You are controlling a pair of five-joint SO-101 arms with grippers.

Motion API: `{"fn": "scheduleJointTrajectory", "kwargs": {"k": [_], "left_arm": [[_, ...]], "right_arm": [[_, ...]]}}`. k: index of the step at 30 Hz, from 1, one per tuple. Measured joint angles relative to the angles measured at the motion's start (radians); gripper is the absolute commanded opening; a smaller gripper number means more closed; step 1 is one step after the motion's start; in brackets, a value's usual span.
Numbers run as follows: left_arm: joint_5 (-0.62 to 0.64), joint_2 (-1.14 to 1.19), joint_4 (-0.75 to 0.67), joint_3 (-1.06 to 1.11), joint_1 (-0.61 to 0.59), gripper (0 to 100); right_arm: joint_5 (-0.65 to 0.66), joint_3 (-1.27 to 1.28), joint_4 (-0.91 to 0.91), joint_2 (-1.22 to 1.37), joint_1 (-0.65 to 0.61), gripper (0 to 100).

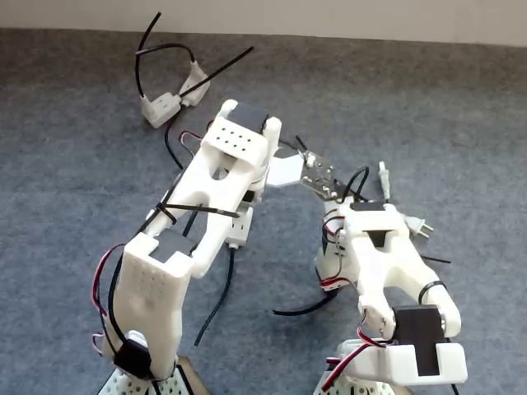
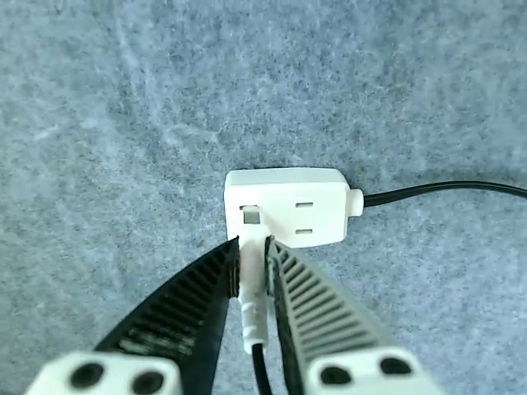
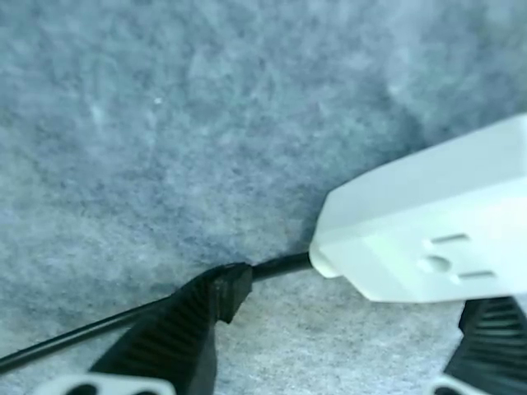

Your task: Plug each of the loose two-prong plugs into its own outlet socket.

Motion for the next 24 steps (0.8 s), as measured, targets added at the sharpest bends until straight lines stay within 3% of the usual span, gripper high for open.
{"fn": "scheduleJointTrajectory", "kwargs": {"k": [11, 24], "left_arm": [[-0.003, 0.180, 0.015, -0.147, 0.011, 1], [-0.003, 0.186, 0.021, -0.163, -0.038, 1]], "right_arm": [[0.000, 0.000, -0.002, 0.000, 0.000, 39.6], [0.000, 0.000, -0.002, 0.000, 0.000, 39.6]]}}
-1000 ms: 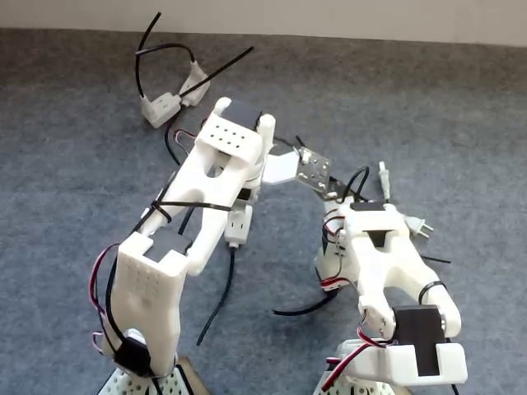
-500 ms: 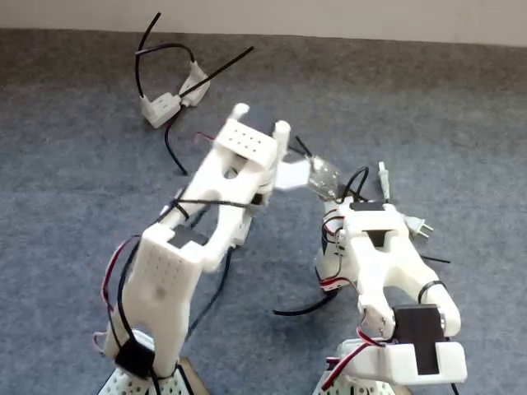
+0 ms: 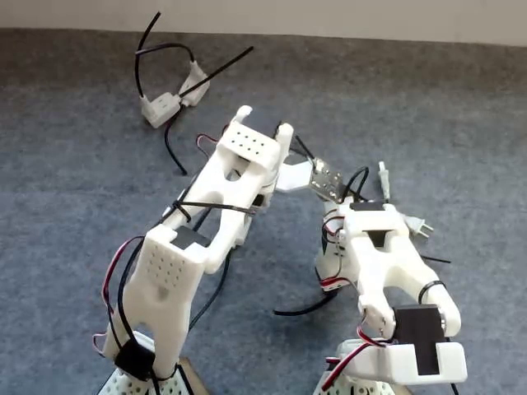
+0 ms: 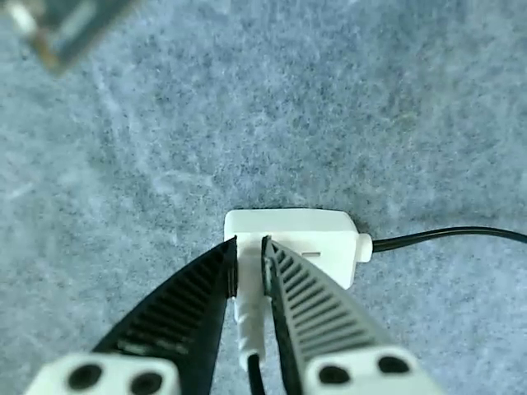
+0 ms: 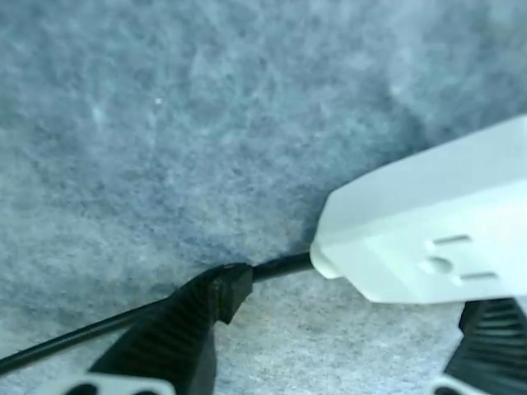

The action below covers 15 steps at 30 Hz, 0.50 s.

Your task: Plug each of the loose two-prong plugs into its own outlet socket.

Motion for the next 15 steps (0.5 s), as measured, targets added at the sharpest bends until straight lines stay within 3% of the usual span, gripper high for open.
{"fn": "scheduleJointTrajectory", "kwargs": {"k": [6, 15], "left_arm": [[0.002, -0.066, 0.002, -0.021, -0.015, 19], [0.000, -0.219, -0.008, -0.020, -0.025, 19]], "right_arm": [[0.000, 0.002, 0.000, 0.000, 0.000, 39.6], [0.000, 0.002, -0.002, 0.000, 0.000, 39.6]]}}
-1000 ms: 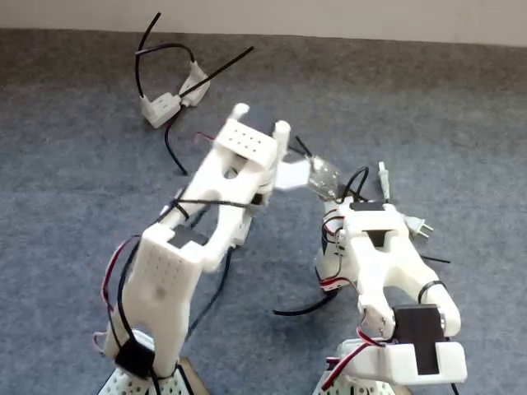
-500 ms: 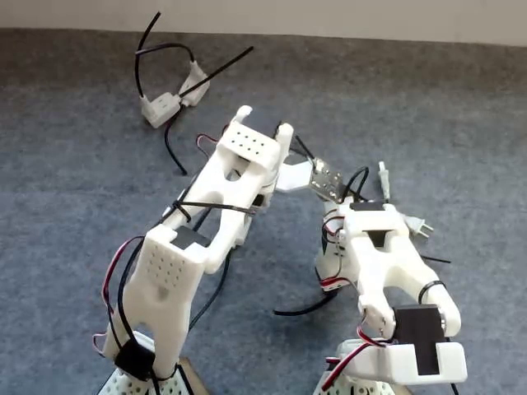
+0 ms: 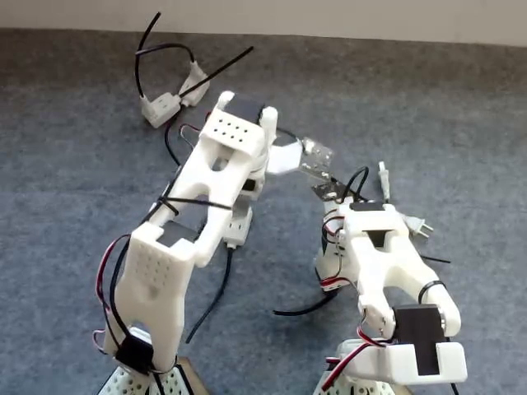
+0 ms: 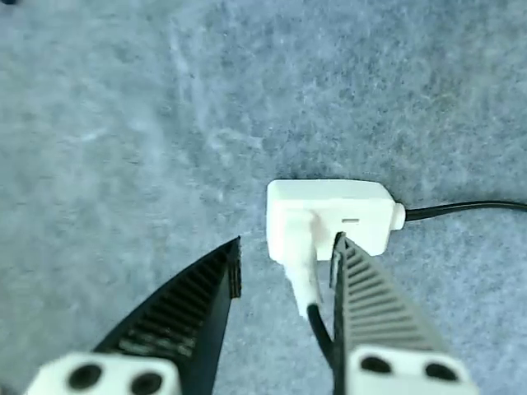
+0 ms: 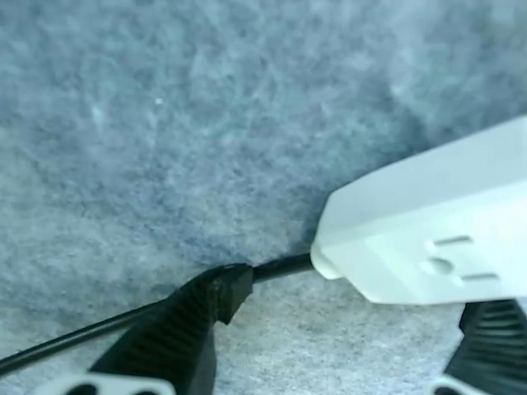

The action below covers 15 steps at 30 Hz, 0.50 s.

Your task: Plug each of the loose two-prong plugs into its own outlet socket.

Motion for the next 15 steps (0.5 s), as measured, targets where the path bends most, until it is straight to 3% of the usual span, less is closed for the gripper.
{"fn": "scheduleJointTrajectory", "kwargs": {"k": [4, 8, 11, 15], "left_arm": [[0.002, -0.063, 0.000, -0.026, 0.006, 19], [0.130, -0.092, -0.002, -0.149, 0.002, 19], [0.339, -0.092, -0.041, -0.227, 0.005, 19], [0.736, -0.092, -0.068, -0.247, -0.005, 19]], "right_arm": [[0.000, 0.000, 0.000, 0.000, 0.000, 39.6], [0.000, 0.000, 0.000, 0.000, 0.000, 39.6], [0.000, 0.000, 0.000, 0.000, 0.000, 39.6], [0.000, 0.000, 0.000, 0.000, 0.000, 39.6]]}}
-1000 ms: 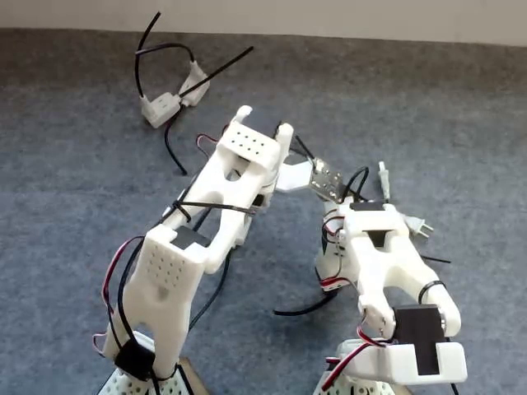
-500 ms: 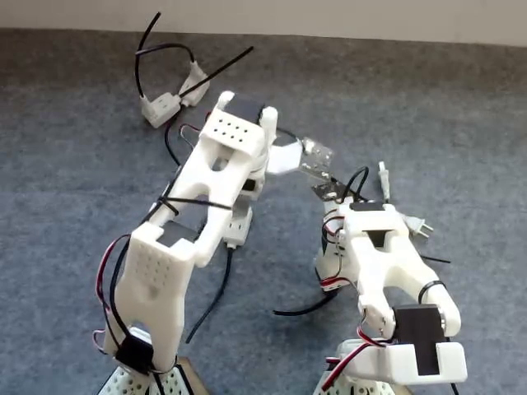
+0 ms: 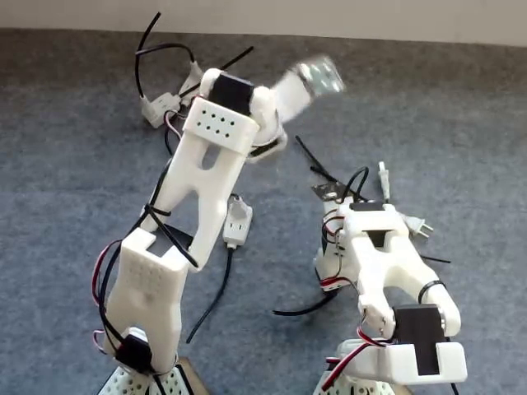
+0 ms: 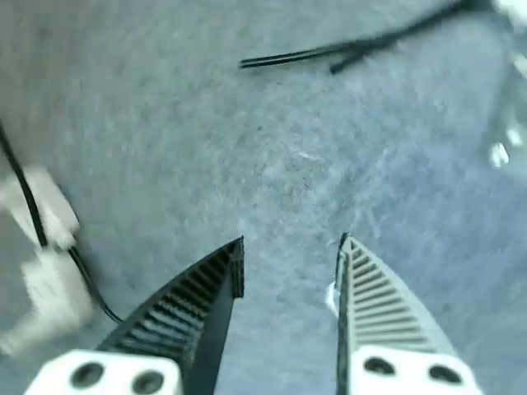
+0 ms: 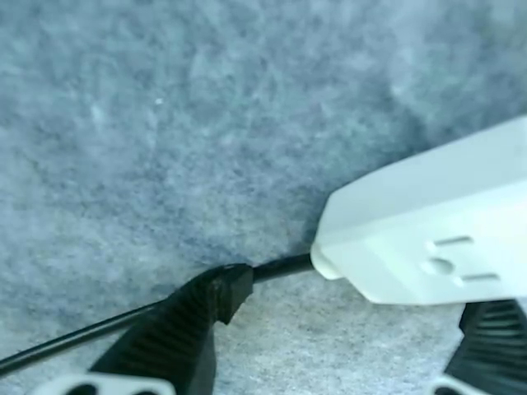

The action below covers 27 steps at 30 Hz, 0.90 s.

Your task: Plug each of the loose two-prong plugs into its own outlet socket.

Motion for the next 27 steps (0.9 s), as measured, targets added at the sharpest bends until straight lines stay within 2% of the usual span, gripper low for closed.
{"fn": "scheduleJointTrajectory", "kwargs": {"k": [7, 10, 14, 21, 27], "left_arm": [[0.793, 0.000, 0.058, 0.002, -0.098, 19], [1.033, -0.017, 0.064, 0.061, -0.129, 19], [1.120, -0.081, 0.068, 0.207, -0.121, 19], [1.135, -0.195, 0.066, 0.537, -0.071, 19], [1.137, -0.175, -0.063, 0.747, -0.074, 19]], "right_arm": [[0.000, 0.006, -0.009, 0.000, 0.000, 39.6], [0.000, 0.008, -0.011, 0.000, 0.000, 39.6], [0.000, 0.008, -0.011, 0.000, 0.000, 39.6], [0.000, 0.008, -0.011, 0.000, 0.000, 39.6], [-0.043, 0.009, -0.011, 0.000, 0.000, 39.6]]}}
